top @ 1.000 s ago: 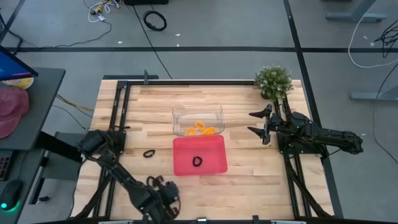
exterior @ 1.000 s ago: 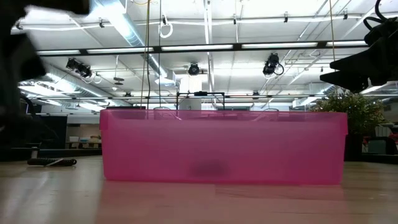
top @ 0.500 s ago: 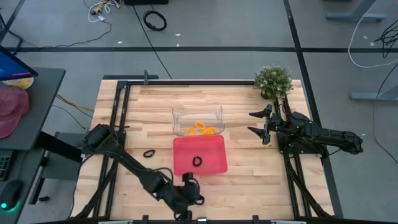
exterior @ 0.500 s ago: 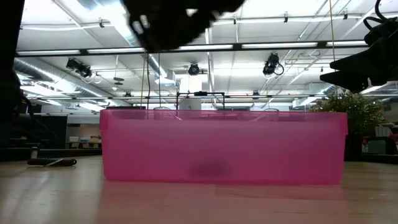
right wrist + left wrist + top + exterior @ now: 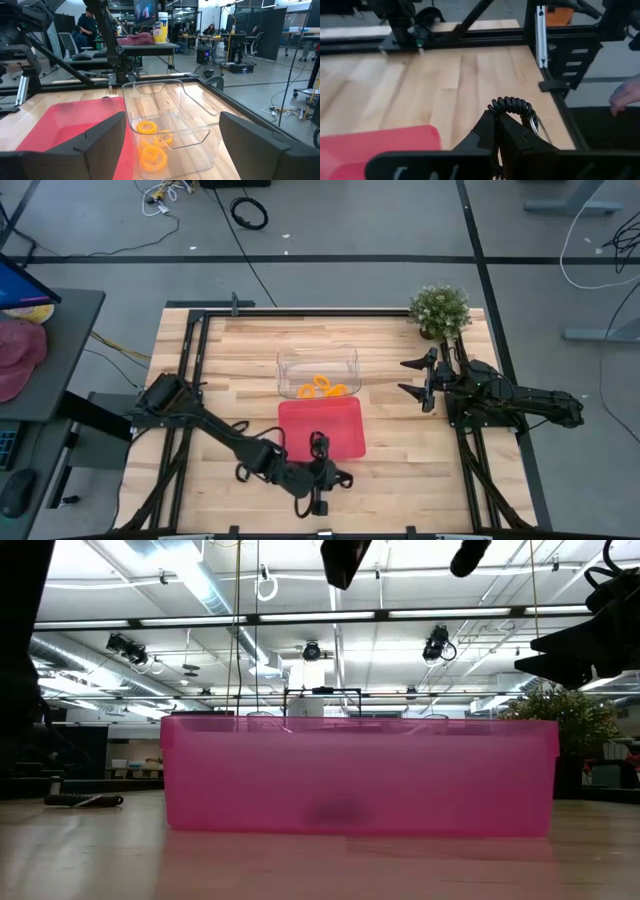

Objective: Sort spring keychains
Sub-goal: Put the black spring keychain into the red bin

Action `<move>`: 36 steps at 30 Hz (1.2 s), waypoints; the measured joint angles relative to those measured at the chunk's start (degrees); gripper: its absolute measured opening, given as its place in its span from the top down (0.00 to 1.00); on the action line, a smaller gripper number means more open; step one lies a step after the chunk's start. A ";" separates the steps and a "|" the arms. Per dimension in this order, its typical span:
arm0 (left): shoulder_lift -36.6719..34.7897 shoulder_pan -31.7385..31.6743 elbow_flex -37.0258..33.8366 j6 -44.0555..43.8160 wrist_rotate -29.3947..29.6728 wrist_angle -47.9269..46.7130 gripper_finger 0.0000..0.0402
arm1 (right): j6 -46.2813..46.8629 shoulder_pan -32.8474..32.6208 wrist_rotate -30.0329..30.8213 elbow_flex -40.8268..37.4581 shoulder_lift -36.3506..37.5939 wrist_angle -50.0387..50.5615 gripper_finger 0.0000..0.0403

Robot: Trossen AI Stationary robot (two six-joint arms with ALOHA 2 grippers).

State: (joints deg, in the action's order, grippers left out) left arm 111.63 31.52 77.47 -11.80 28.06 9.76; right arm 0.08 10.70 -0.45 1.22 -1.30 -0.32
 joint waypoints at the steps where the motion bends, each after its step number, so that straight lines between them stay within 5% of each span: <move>1: 0.00 -0.18 0.00 0.74 0.08 0.07 0.98 | 0.00 0.00 0.00 -0.01 0.00 0.00 0.19; 18: -0.09 -6.00 -2.46 5.19 4.76 4.04 0.98 | 0.00 -0.01 0.00 -0.01 0.00 -0.01 0.19; 21: -0.07 -7.58 -7.51 7.47 3.46 12.96 0.98 | 0.00 0.00 0.00 -0.01 0.00 -0.02 0.19; 26: -1.81 -11.15 -18.77 10.37 -8.63 35.65 0.98 | 0.00 0.00 -0.01 -0.01 0.00 -0.04 0.19; 36: -13.16 -14.85 -41.33 8.75 -7.11 60.64 0.98 | 0.01 -0.02 0.00 -0.01 0.02 0.01 0.19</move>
State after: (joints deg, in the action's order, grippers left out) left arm 98.48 16.67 36.14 -3.05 20.95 70.40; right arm 0.08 10.68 -0.45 1.21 -1.28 -0.30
